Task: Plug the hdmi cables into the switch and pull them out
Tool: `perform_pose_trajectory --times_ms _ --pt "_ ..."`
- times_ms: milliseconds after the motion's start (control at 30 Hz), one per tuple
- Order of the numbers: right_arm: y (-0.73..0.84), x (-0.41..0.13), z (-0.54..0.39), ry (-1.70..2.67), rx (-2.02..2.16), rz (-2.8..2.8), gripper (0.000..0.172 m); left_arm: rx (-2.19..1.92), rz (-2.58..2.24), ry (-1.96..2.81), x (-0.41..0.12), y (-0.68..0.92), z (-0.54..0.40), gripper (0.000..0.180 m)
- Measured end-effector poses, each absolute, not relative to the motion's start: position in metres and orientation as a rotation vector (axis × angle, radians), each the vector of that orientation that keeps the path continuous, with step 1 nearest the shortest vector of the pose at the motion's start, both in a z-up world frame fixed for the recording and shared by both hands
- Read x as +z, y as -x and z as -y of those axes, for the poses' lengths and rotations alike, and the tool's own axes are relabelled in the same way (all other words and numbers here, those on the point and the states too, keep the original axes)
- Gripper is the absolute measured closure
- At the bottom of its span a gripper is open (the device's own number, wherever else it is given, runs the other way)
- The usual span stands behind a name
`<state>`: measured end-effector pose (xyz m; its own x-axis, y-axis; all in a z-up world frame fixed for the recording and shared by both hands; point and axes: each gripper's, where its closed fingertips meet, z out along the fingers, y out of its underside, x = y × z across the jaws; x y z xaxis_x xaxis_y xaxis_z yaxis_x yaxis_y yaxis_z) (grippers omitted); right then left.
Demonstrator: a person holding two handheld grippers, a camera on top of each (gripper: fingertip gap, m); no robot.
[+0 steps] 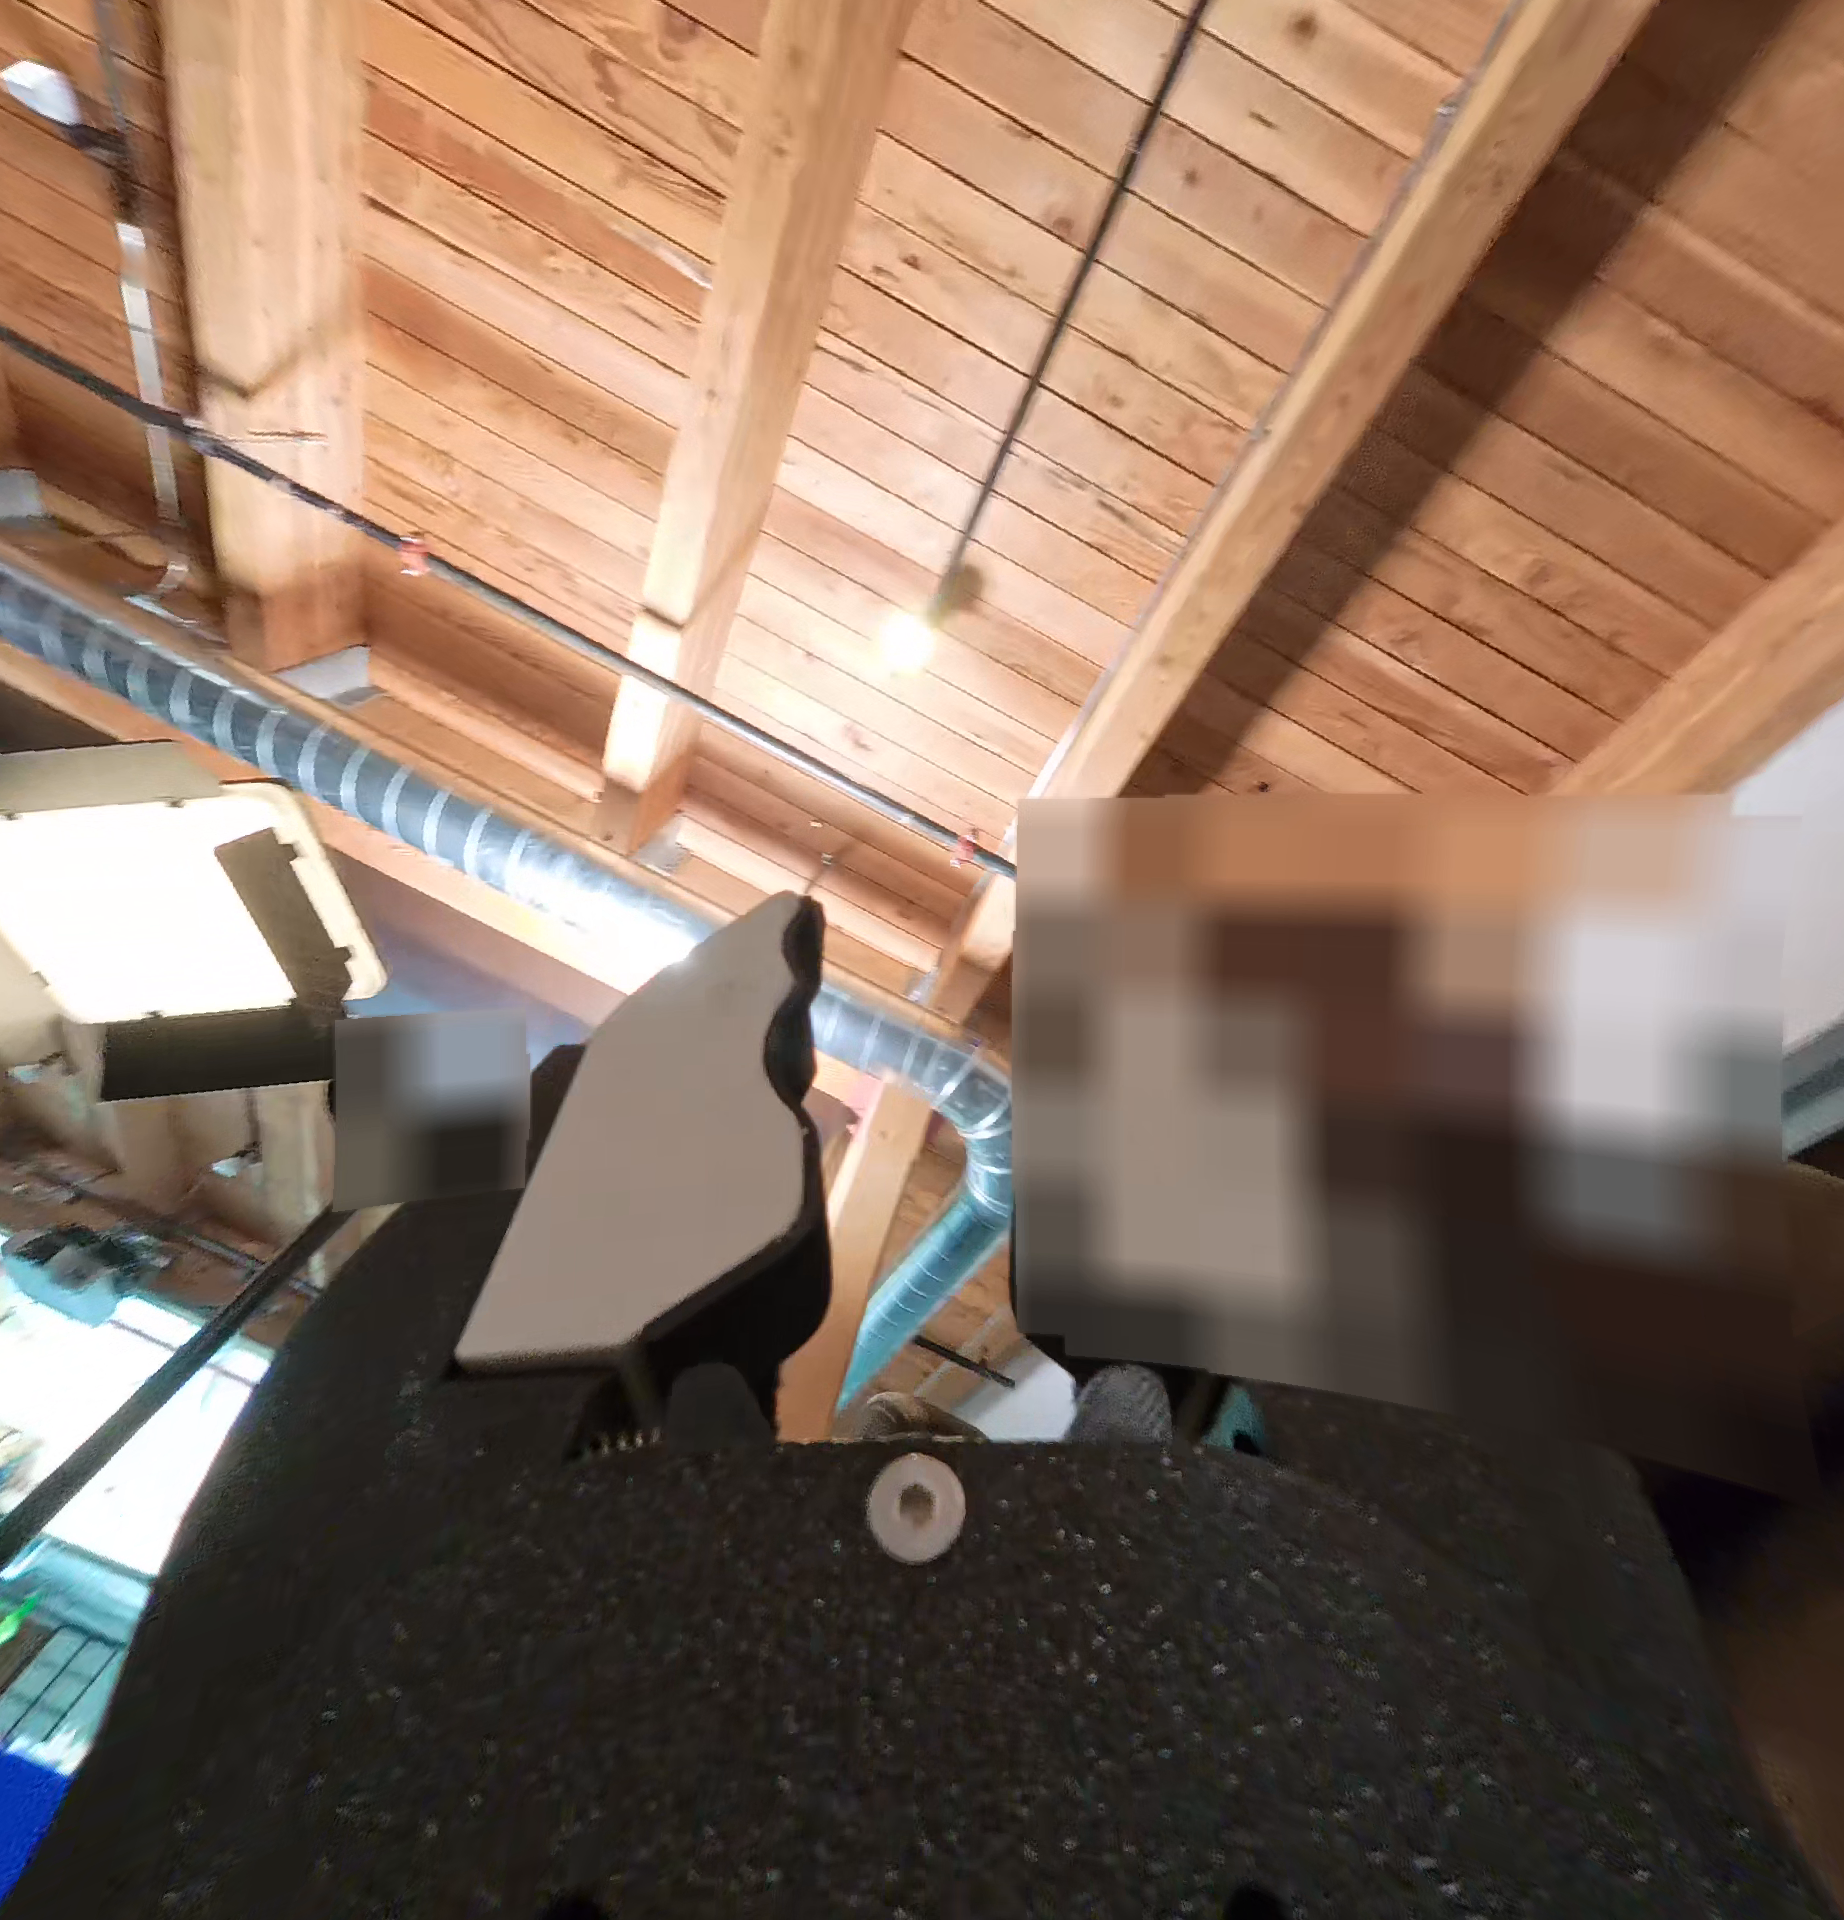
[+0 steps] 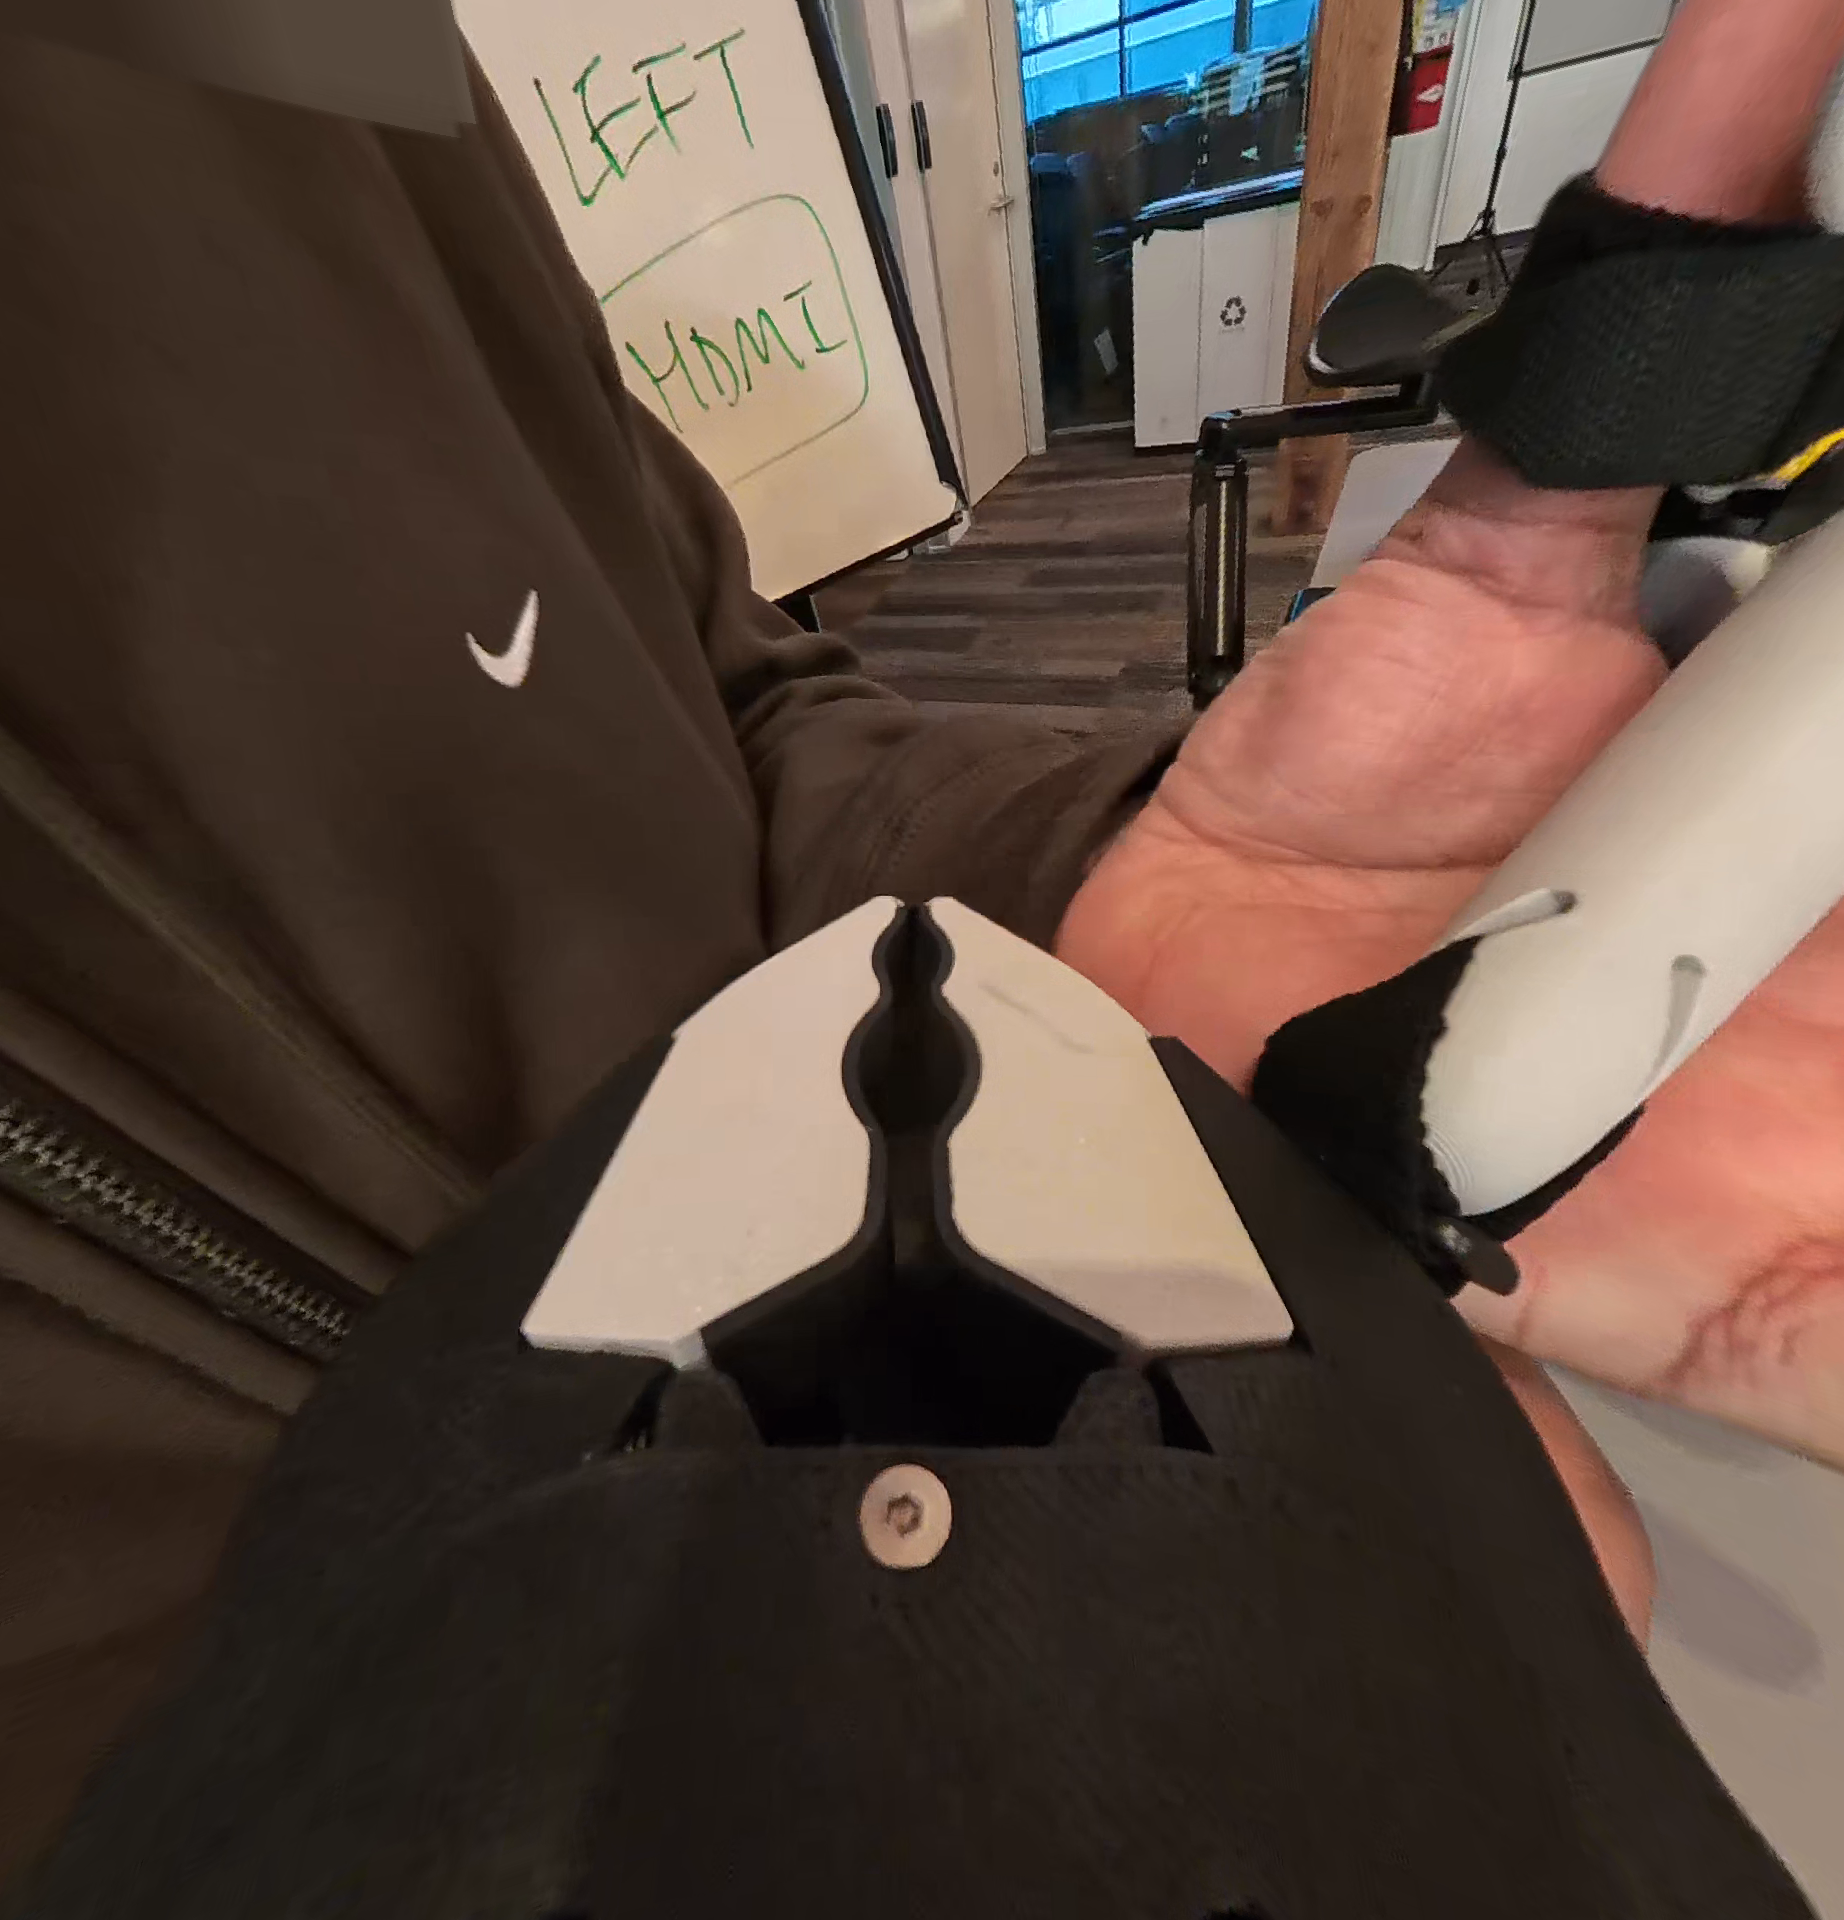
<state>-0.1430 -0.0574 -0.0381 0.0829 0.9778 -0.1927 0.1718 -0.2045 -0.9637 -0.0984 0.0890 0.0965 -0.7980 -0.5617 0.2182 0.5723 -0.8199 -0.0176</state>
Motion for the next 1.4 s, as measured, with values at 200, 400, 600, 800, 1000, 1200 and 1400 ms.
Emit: perform_pose_trajectory --times_ms 200,400,600,800,1000,1200,1400 --pt "0.154 -0.052 0.060 1.596 1.112 1.261 0.172 -2.508 -0.098 0.228 0.108 0.101 -0.071 0.157" --pt "0.147 -0.050 0.061 1.611 1.186 1.247 0.172 -2.145 -0.189 0.609 0.087 0.071 -0.077 0.167" --pt "0.138 -0.043 0.021 1.639 1.043 1.026 0.172 -1.610 -0.577 0.673 0.081 0.058 -0.058 0.174" --pt "0.075 0.054 -0.007 1.117 1.214 0.417 0.172 -1.817 -0.470 0.650 0.072 0.073 -0.059 0.172" --pt "-0.015 0.095 -0.022 0.690 1.217 -0.094 0.172 -1.927 -0.664 0.651 0.066 0.043 -0.013 0.164" --pt "-0.029 0.112 -0.014 0.620 1.086 -0.105 0.172 -1.975 -0.657 0.621 0.062 0.035 0.007 0.163" --pt "-0.044 0.107 -0.021 0.640 1.042 -0.129 0.172 -1.901 -0.669 0.599 0.062 0.030 0.018 0.164"
